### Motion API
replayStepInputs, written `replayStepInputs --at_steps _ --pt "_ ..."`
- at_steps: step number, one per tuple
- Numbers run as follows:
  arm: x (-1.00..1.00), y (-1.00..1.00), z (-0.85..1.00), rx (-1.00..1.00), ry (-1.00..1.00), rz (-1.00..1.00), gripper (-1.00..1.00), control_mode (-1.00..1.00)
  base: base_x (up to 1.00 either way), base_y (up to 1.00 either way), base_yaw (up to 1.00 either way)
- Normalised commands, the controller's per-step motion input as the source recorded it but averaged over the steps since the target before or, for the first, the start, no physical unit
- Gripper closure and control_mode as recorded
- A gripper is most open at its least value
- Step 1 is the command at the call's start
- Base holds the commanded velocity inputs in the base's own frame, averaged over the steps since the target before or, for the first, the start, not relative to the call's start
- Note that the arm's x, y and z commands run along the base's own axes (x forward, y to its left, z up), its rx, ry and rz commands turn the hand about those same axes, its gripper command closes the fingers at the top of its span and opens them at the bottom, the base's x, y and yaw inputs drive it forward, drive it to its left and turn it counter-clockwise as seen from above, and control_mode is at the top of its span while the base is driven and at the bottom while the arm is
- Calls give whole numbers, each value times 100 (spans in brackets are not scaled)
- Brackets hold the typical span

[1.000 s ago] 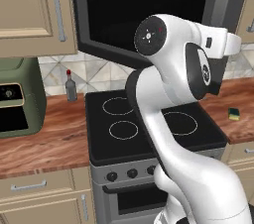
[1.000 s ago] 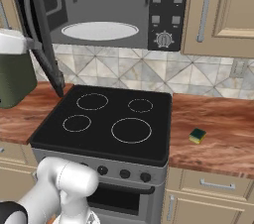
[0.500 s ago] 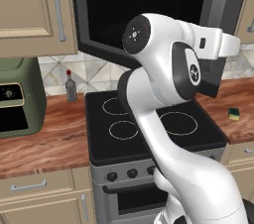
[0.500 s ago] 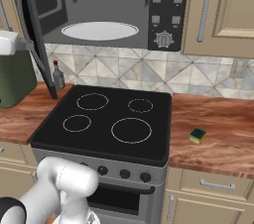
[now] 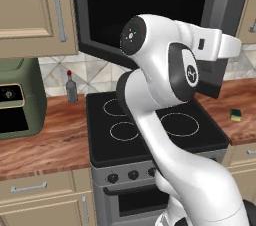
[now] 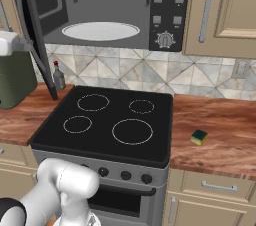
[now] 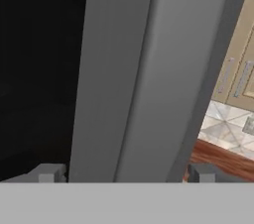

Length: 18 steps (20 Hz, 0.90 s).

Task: Place the sponge inside the microwave to prepare for sanitizing.

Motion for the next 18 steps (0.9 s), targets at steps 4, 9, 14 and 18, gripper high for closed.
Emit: replayStepInputs --at_steps 4,9,14,18 --pt "-7 27 0 -1 0 0 -100 -100 0 0 0" --pt "-23 21 3 0 0 0 -100 -100 0 0 0" --pt "-72 0 17 0 -2 0 -100 -100 0 0 0" --pt "-99 -4 17 6 -12 1 -100 -100 0 0 0"
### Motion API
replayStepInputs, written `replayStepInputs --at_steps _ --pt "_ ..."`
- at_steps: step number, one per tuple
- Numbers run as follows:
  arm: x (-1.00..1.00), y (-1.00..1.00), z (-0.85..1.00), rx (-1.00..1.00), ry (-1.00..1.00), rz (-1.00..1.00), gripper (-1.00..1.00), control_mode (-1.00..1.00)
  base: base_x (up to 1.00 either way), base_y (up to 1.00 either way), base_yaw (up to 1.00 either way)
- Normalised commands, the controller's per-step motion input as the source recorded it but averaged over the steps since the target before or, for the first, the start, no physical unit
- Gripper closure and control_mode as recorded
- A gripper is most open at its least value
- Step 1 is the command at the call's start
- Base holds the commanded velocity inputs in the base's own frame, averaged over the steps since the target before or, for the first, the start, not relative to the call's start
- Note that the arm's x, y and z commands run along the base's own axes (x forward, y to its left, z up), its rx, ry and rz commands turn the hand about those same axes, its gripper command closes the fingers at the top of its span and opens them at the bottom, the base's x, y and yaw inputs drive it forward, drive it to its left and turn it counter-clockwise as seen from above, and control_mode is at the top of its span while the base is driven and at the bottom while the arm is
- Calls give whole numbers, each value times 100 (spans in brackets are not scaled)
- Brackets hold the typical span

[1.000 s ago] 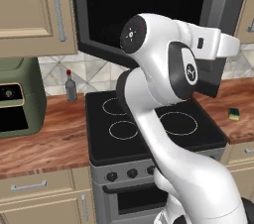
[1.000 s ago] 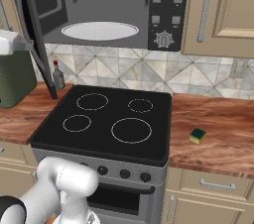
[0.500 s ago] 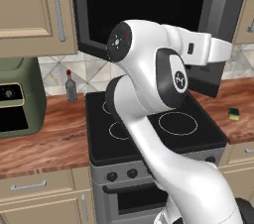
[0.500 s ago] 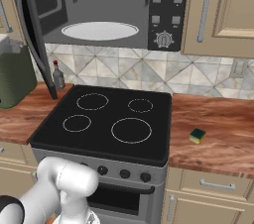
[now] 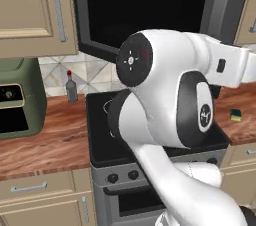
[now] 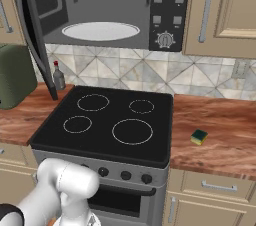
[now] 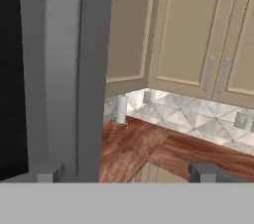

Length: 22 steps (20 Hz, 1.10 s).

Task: Place the sponge inside the microwave to prepare for sanitizing.

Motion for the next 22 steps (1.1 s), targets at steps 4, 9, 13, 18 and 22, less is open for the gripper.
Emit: replayStepInputs --at_steps 4,9,13,18,22 --pt "-100 -17 23 20 -13 16 -100 -100 0 0 0" --pt "-97 -31 21 29 -9 23 -100 -100 0 0 0" --pt "-20 -94 14 48 0 32 -100 -100 0 0 0" --pt "19 -96 0 67 -1 26 -100 -100 0 0 0" --pt "42 -94 0 78 13 20 -100 -100 0 0 0"
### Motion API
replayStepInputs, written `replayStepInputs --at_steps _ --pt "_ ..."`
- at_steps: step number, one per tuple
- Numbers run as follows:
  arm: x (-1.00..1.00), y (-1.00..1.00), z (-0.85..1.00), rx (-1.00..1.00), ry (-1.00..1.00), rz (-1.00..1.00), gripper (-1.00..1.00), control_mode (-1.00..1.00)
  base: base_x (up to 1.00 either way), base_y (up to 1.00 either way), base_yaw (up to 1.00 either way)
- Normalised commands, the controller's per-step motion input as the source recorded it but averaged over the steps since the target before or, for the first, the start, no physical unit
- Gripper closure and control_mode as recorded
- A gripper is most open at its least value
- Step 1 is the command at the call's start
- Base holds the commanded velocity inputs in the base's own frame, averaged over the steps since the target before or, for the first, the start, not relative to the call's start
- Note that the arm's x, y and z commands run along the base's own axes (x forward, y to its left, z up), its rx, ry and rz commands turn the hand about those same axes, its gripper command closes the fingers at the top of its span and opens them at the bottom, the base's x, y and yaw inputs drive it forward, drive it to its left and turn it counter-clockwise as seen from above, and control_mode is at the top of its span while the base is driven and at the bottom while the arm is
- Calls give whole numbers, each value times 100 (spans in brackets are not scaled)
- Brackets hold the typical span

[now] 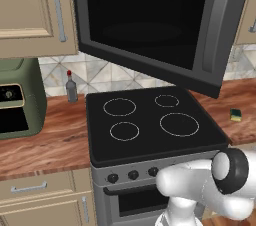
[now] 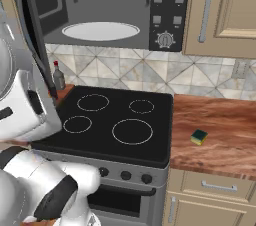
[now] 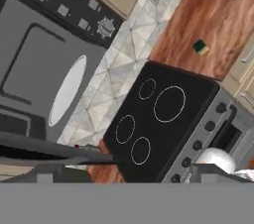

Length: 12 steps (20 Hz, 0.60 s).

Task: Place the sponge inside the microwave to prepare for sanitizing.

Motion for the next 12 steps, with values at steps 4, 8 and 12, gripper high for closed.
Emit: replayStepInputs --at_steps 4,8,12 --pt "47 -99 -1 88 12 13 -100 -100 0 0 0" --pt "62 -66 -41 72 12 6 -100 -100 0 0 0" --pt "46 -8 -58 31 3 15 -100 -100 0 0 0"
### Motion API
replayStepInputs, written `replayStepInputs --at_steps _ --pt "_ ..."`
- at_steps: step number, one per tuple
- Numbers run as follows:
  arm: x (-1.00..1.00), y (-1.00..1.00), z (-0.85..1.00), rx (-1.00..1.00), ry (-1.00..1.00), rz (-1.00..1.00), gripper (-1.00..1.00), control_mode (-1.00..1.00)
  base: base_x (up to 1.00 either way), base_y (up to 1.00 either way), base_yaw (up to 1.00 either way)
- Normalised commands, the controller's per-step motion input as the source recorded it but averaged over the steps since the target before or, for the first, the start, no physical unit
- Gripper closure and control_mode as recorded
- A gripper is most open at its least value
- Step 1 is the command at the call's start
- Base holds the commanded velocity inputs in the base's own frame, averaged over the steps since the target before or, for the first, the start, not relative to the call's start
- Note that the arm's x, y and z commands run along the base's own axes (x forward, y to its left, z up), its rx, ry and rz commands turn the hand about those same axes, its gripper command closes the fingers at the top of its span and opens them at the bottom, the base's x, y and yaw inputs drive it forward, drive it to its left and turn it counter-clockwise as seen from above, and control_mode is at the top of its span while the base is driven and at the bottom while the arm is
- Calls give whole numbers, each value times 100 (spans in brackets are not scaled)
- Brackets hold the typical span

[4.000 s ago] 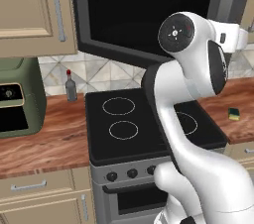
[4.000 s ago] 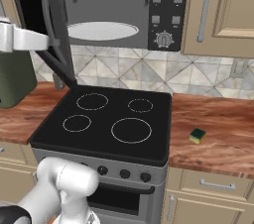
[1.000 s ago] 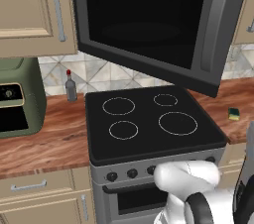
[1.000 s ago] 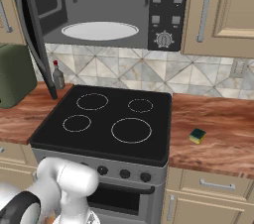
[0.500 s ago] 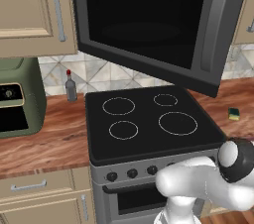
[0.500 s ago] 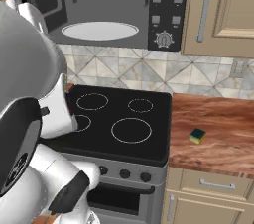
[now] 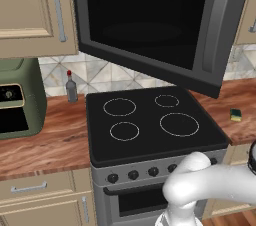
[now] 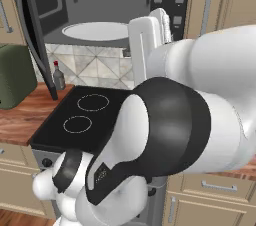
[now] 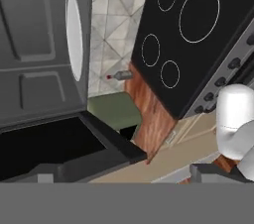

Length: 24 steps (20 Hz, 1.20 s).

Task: Place the sponge inside the microwave to prepare for sanitizing.

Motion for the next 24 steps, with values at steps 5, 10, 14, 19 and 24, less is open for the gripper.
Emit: replayStepInputs --at_steps 5,10,14,19,24 --pt "30 27 -46 10 9 8 -100 -100 0 0 0" --pt "48 48 -53 1 21 6 -100 -100 0 0 0" --pt "37 50 -58 0 13 5 -100 -100 0 0 0" --pt "39 39 -35 17 9 9 -100 -100 0 0 0" --pt "15 30 -26 18 -2 9 -100 -100 0 0 0"
